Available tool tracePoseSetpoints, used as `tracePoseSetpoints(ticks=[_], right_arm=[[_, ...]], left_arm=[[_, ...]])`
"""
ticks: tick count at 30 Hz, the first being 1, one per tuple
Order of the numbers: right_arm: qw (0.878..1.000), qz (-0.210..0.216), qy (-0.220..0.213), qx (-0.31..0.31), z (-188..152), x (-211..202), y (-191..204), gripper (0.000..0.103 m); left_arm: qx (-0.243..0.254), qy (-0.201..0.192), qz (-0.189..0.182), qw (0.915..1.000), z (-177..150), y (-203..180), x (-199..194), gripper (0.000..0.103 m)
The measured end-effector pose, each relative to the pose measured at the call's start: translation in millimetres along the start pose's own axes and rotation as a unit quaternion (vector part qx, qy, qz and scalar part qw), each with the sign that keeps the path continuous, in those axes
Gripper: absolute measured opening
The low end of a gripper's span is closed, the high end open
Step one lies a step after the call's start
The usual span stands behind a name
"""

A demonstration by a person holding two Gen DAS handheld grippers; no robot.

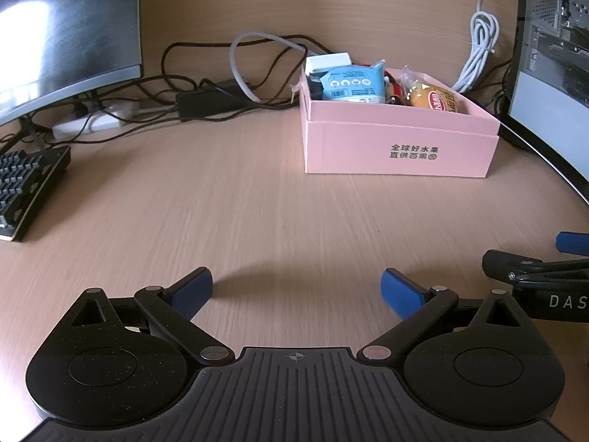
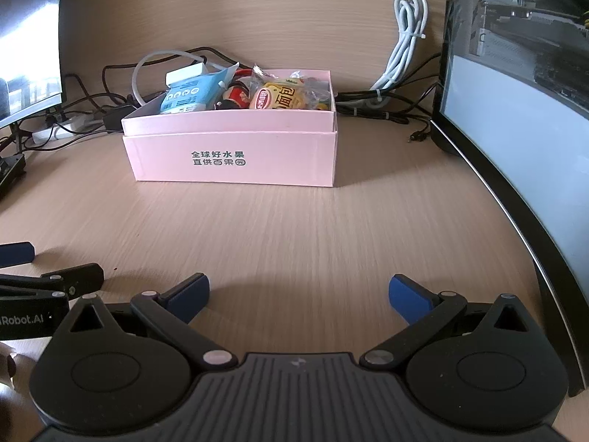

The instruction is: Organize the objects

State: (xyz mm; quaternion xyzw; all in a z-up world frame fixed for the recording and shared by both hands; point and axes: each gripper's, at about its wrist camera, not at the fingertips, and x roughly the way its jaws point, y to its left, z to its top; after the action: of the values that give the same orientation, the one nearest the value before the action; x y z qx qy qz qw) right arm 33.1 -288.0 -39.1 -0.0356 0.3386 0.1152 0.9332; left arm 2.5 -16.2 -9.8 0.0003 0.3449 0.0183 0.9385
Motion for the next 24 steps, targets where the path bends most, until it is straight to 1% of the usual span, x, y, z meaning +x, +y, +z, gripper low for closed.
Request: tracePoseSetpoints(ticks=[8, 16, 24], right_arm=[[1.000, 0.000, 0.000, 0.000, -0.2, -0.3, 0.5, 0.103], [1.000, 0.000, 0.000, 0.000, 0.0, -0.7, 0.3, 0.103], [1.000, 0.000, 0.000, 0.000, 0.7, -0.4, 0.6, 0.103]], left_arm=[[-0.003, 0.000, 0.008, 1.0000, 0.5, -1.3, 0.7, 0.101], [0.002, -0.001, -0.003, 1.0000, 2.6, -3.9, 3.3, 0.101], [0.002, -0.003, -0.002, 1.0000, 1.9, -4.1, 2.7, 0.101]])
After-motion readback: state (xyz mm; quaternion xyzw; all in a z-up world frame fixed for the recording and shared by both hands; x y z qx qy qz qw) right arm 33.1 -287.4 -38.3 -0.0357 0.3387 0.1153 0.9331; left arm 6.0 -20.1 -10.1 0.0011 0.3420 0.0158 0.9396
